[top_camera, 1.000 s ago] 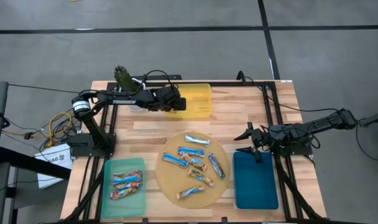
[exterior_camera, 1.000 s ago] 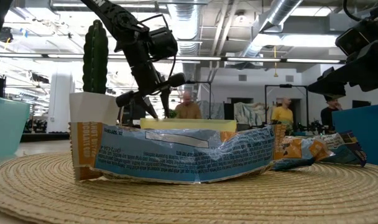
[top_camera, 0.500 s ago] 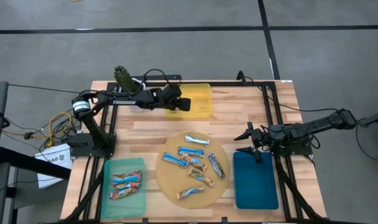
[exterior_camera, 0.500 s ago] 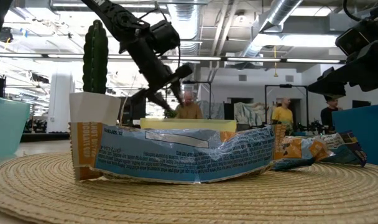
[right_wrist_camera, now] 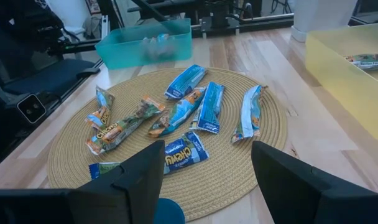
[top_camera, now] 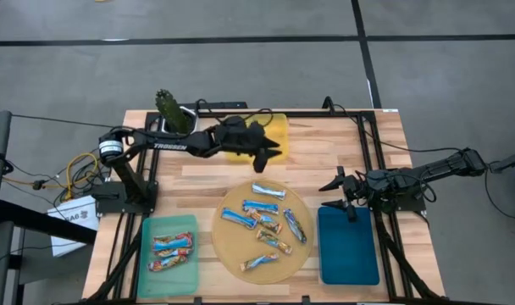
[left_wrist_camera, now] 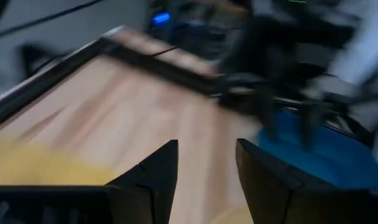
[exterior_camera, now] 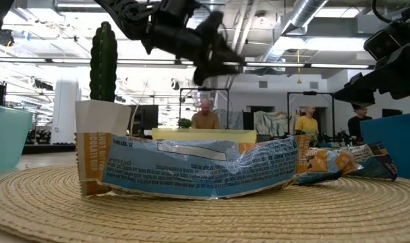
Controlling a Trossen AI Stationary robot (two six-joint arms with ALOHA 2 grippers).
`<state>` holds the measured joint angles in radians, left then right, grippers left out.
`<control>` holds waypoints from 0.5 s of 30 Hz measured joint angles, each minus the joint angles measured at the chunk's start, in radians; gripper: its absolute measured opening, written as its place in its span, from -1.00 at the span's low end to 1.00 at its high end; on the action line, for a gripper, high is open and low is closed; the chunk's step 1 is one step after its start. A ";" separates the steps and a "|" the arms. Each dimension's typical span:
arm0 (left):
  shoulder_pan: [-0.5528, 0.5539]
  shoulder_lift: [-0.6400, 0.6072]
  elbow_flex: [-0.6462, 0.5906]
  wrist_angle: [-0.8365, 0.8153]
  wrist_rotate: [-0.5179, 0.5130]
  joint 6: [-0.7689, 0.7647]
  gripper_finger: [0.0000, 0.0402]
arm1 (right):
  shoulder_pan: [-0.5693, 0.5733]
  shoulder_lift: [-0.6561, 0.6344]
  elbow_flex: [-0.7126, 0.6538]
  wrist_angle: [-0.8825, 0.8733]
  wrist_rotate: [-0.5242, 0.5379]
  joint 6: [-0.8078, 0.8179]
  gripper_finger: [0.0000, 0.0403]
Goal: Pick and place Granola Bars by type
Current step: Put the yellow granola bar into the yellow bin
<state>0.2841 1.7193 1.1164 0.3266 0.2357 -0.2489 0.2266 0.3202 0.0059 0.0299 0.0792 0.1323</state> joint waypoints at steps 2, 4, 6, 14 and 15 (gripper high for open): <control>-0.012 -0.001 0.000 0.035 0.065 0.055 -0.24 | 0.000 0.000 0.000 0.000 0.000 0.000 0.16; -0.017 -0.001 0.000 0.050 0.110 0.081 -0.24 | 0.000 0.000 0.000 0.000 0.000 0.000 0.16; -0.017 -0.001 0.000 0.051 0.136 0.082 -0.24 | 0.000 0.000 0.000 0.000 0.000 0.000 0.16; -0.034 -0.001 0.000 0.049 0.203 0.082 -0.24 | 0.000 0.000 0.000 0.000 0.000 0.000 0.16; -0.041 -0.001 0.000 0.044 0.204 0.089 -0.24 | 0.000 0.000 0.000 0.000 0.000 0.000 0.16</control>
<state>0.2434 1.7187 1.1164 0.3708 0.4400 -0.1600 0.2267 0.3202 0.0062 0.0299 0.0792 0.1325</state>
